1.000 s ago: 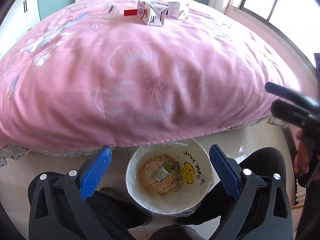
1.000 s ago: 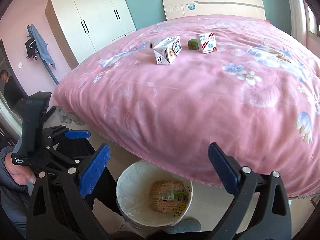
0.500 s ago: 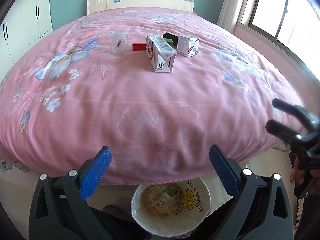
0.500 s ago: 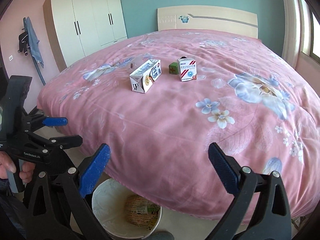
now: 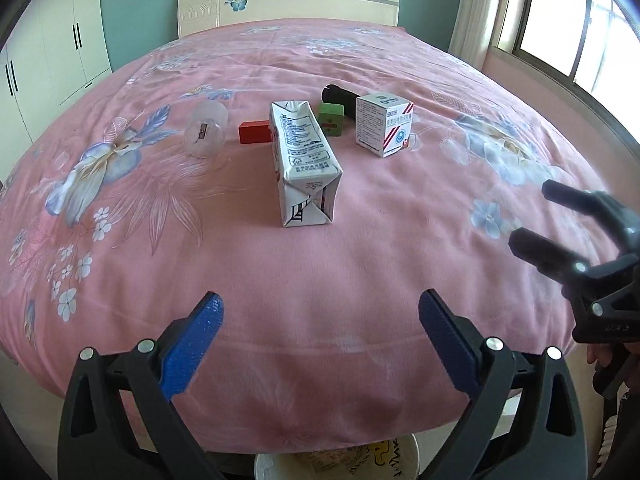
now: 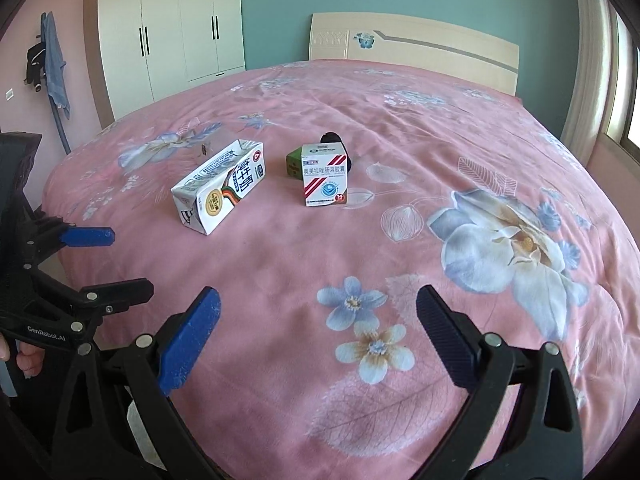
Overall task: Collect trash
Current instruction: 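Move both open tools back over the bed toward the remaining items, then grasp the white medicine box with the right tool while the left tool grasps the milk carton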
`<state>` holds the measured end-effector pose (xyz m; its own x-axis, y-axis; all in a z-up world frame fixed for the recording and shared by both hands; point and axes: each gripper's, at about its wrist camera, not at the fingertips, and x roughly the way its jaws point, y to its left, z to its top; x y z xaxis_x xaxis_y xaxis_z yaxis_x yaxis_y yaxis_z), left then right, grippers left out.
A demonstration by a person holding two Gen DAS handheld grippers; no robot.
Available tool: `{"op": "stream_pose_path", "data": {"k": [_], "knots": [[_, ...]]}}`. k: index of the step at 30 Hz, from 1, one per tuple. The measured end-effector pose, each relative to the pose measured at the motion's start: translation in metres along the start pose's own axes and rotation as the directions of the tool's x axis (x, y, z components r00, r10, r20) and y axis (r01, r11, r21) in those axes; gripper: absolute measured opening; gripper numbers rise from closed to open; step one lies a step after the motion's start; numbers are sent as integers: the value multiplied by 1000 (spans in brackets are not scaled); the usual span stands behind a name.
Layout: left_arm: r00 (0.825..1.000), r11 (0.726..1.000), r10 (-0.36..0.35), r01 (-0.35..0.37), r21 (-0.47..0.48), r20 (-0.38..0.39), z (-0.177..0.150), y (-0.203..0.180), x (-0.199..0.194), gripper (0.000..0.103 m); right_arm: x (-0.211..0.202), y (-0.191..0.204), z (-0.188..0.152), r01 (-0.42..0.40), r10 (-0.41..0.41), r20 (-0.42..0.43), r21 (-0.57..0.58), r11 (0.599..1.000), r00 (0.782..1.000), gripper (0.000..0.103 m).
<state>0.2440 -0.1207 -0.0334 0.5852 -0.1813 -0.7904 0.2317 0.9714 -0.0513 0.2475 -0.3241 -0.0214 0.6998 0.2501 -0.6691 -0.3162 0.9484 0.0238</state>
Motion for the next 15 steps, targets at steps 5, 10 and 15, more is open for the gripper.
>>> {"op": "stream_pose_path", "data": {"k": [5, 10, 15], "knots": [[999, 999, 34, -34, -24, 8, 23, 1, 19, 99, 31, -14, 29, -17, 16, -10, -30, 999, 1000, 96], [999, 998, 50, -49, -37, 13, 42, 2, 32, 99, 59, -19, 50, -38, 37, -23, -54, 998, 999, 95], [999, 997, 54, -54, -55, -1, 58, 7, 47, 99, 86, -18, 70, -69, 66, -40, -78, 995, 997, 93]]}}
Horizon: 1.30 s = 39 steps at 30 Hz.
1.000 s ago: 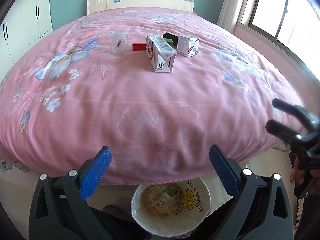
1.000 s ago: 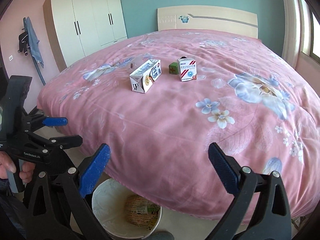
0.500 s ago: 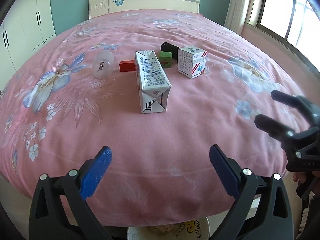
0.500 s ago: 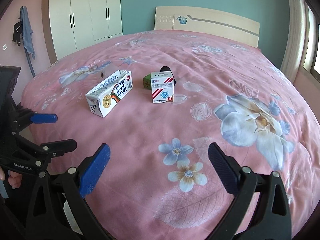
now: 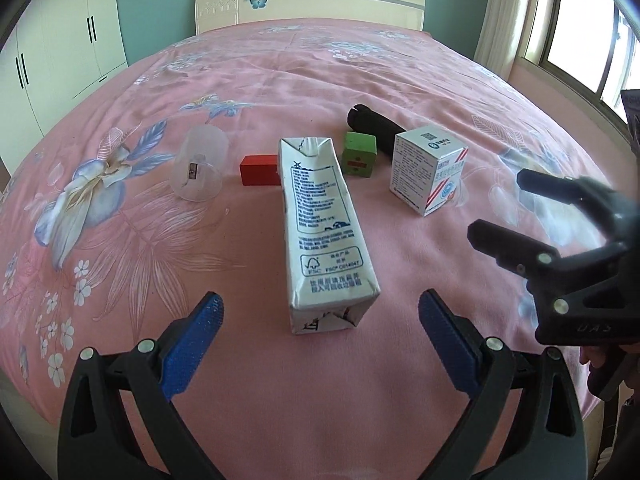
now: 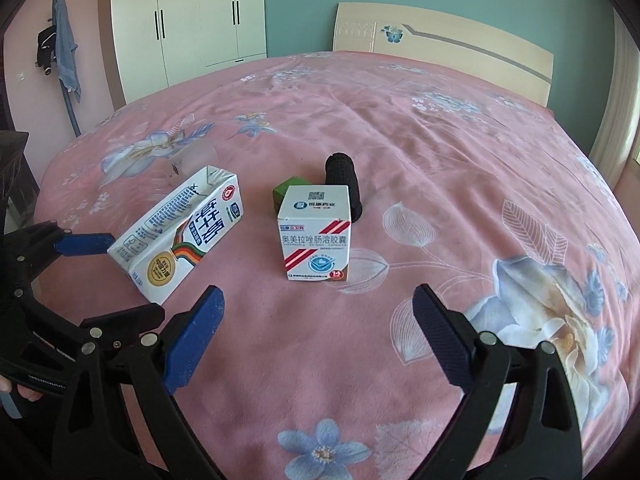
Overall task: Collect trash
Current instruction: 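Grasp the white medicine box with the right tool while the left tool grasps the milk carton, then carry the medicine box and milk carton with both tools over the trash bin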
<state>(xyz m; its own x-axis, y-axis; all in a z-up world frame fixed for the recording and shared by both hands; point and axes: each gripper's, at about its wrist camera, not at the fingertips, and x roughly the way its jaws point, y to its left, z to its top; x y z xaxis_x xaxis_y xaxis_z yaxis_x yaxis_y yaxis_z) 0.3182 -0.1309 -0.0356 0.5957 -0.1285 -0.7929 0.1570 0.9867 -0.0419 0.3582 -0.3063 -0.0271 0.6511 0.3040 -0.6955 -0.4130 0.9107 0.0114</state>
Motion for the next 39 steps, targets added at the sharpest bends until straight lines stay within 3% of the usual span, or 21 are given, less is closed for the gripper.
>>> {"op": "stream_pose_path", "data": {"k": [3, 8, 11, 12, 13, 20, 30, 39], "knots": [[1000, 1000, -2, 2, 3, -1, 9, 0, 7, 99, 19, -3, 13, -10, 10, -15, 0, 1000, 1000, 92], [1000, 1000, -3, 3, 18, -6, 19, -2, 20, 99, 48, -6, 28, -17, 17, -48, -5, 1000, 999, 79], [1000, 1000, -2, 2, 23, -3, 23, -4, 25, 98, 59, -5, 33, -18, 17, -70, -13, 1000, 997, 61], [1000, 1000, -3, 3, 25, -4, 23, -5, 27, 90, 61, -4, 33, -19, 17, -78, -17, 1000, 997, 56], [1000, 1000, -2, 2, 22, -2, 23, -5, 28, 75, 62, -4, 33, -26, 24, -82, -22, 999, 996, 51], [1000, 1000, -27, 27, 12, -10, 23, -2, 33, 38, 60, -3, 30, -38, 36, -67, -35, 999, 997, 44], [1000, 999, -11, 11, 42, -6, 24, 2, 31, 38, 49, -6, 25, -67, 67, -55, -11, 998, 996, 44], [999, 999, -47, 48, 21, -9, 18, 31, 16, 38, 18, -18, 7, -74, 75, -27, 28, 997, 997, 44]]}}
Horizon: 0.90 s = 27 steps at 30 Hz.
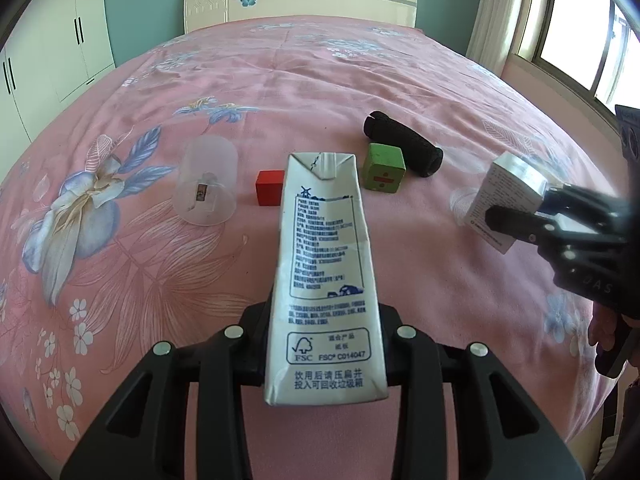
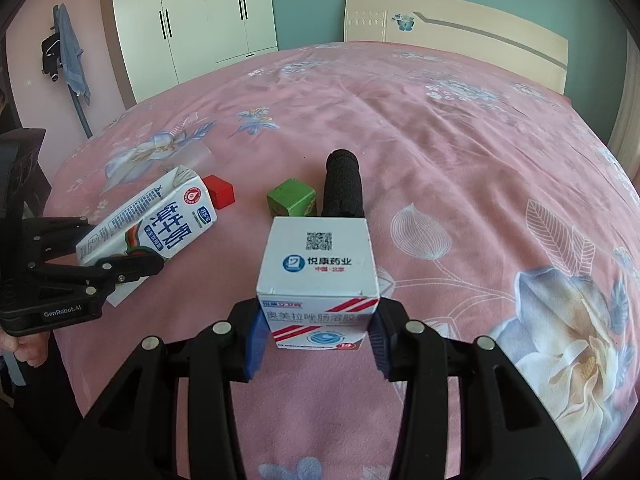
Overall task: Collect trash
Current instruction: 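Carry the medicine box and milk carton with both tools over the trash bin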
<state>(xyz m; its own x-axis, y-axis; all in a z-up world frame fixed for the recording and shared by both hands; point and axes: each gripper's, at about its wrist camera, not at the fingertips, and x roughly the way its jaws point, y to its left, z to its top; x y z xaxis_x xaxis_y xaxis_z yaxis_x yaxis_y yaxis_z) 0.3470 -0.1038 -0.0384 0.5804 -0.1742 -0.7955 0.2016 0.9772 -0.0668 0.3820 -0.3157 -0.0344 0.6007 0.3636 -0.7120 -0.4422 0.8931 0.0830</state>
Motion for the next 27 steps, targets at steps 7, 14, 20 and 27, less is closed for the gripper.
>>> {"op": "stream_pose_path", "data": {"k": [7, 14, 20, 27], "knots": [[1000, 999, -26, 25, 33, 15, -6, 10, -21, 38, -24, 3, -14, 3, -3, 8, 1, 1000, 1000, 44], [999, 997, -38, 36, 75, 23, -26, 18, -45, 38, -53, 23, -32, -20, 20, 16, -22, 1000, 1000, 44], [998, 995, -42, 38, 95, 39, -45, 22, -71, 38, -83, 52, -48, -31, 33, 31, -61, 998, 999, 44], [996, 989, -62, 52, 142, 67, -70, 22, -106, 38, -127, 97, -62, -47, 56, 57, -142, 989, 997, 44]]}}
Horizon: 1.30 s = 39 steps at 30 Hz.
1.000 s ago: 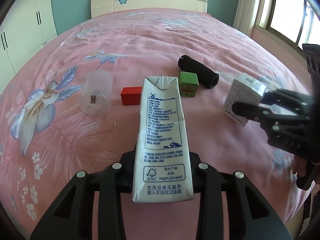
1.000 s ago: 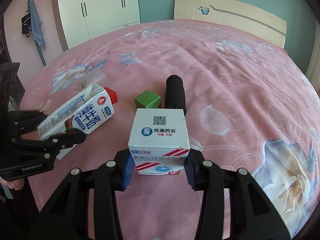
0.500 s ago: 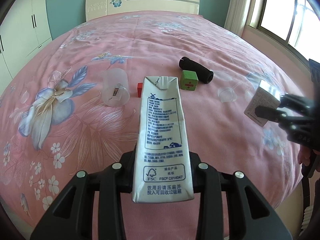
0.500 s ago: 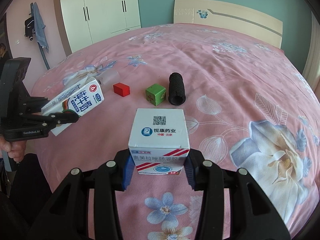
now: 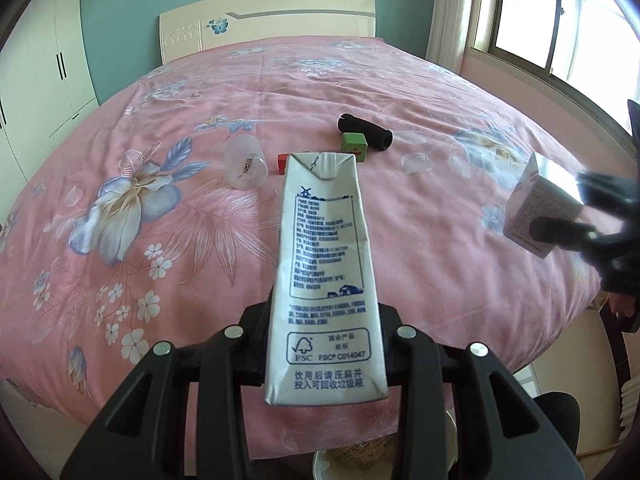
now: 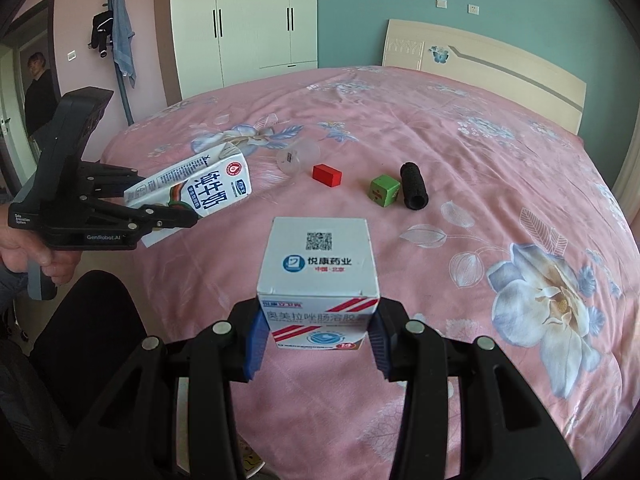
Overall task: Collect trash
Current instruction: 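Carry the medicine box and milk carton with both tools over the trash bin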
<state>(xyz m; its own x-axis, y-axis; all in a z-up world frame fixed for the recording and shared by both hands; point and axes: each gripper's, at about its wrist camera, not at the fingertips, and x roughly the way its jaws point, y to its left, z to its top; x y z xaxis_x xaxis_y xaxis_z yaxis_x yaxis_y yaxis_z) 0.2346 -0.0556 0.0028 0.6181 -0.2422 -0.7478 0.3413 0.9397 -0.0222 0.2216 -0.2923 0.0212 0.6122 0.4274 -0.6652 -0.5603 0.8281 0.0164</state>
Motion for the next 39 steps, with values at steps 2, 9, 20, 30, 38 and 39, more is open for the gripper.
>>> {"op": "stream_pose_path", "data": {"k": [2, 9, 20, 30, 38, 39], "knots": [[1000, 1000, -2, 2, 14, 6, -7, -1, -9, 38, -12, 14, -2, -7, 7, 9, -27, 1000, 1000, 44], [1000, 999, -18, 17, 48, 18, -32, 1, -38, 38, -44, 59, -19, -30, 31, 12, -85, 996, 999, 44], [998, 990, -64, 65, 128, -6, -83, -6, -63, 38, -57, 116, -61, -106, 100, -46, -140, 984, 994, 44], [992, 983, -103, 112, 143, -69, -126, -14, -63, 38, -56, 147, -95, -160, 146, -99, -148, 976, 984, 44], [978, 979, -126, 150, 140, -169, -174, -28, -45, 38, -38, 163, -125, -211, 192, -154, -118, 970, 969, 44], [975, 978, -127, 154, 138, -184, -179, -30, -41, 38, -35, 165, -129, -218, 199, -160, -111, 970, 967, 44]]}}
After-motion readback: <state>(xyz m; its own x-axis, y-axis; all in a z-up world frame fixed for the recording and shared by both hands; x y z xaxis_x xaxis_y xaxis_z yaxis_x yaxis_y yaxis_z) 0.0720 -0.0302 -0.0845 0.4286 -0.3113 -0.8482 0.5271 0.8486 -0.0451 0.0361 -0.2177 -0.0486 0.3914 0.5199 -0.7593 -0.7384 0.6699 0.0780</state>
